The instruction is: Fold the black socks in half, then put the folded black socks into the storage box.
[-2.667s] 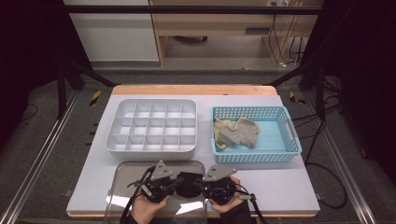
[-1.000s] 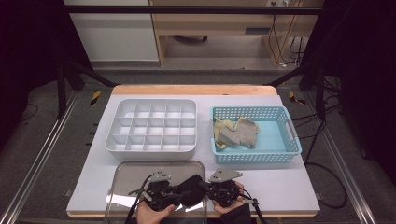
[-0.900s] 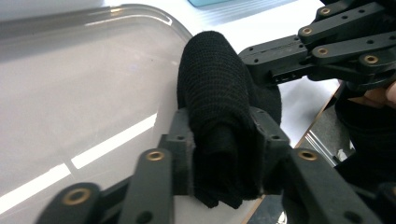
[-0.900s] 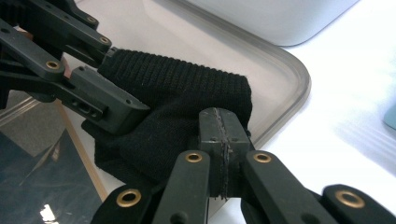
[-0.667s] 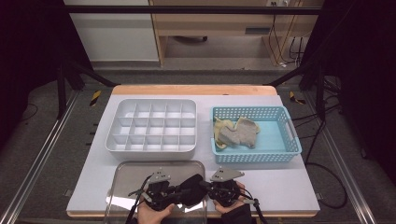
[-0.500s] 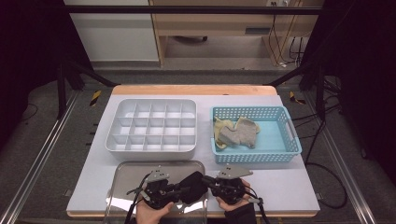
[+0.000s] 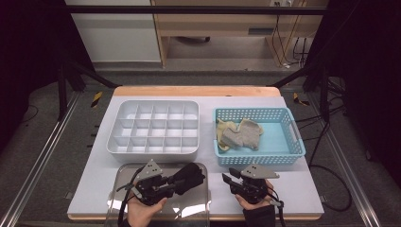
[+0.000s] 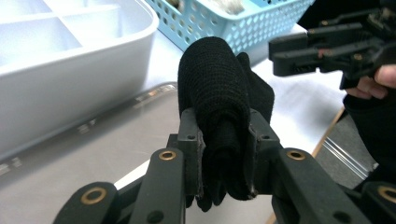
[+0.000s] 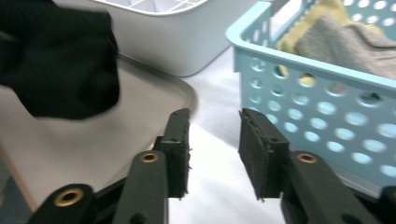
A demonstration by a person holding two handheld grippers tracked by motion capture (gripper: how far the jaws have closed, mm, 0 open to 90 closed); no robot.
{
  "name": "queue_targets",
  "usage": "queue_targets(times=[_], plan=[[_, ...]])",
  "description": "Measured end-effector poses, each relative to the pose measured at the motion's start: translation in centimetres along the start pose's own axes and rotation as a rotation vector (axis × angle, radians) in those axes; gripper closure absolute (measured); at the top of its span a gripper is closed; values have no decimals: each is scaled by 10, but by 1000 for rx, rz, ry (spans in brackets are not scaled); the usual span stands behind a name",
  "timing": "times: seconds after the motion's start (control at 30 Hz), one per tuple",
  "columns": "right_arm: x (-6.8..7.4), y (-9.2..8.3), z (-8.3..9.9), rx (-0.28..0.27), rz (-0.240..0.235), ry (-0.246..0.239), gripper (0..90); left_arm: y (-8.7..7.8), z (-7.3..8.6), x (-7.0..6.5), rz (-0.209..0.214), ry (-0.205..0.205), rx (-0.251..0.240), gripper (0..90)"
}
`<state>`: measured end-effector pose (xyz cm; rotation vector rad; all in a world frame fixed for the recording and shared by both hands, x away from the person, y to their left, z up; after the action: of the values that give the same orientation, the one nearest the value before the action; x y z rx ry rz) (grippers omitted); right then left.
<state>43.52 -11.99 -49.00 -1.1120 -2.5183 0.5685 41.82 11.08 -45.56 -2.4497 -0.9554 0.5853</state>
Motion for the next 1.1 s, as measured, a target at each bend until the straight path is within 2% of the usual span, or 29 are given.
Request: queue_targets(times=[0.3,0.73,1.1], plan=[[-11,-14,4,-22,51,10,516,-17,-16,18,-39,13,-6,705],[-27,-27,19,-10,93,34,490,-43,-33,57,-131,-4,-4,704],[-32,-34,24,-11,109,44,486,-65,-56,83,-199,8,-10,704]])
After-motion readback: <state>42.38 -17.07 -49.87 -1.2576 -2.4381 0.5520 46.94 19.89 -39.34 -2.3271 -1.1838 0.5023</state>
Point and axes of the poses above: each handheld gripper's, and its own axes: y roughly forward along the jaws, z roughly out of its underside, x roughly to its left, the point moved 7 cm from there along y, roughly forward along the jaws, and after that the axes turned 3 degrees about -z, right-handed, at the moved point
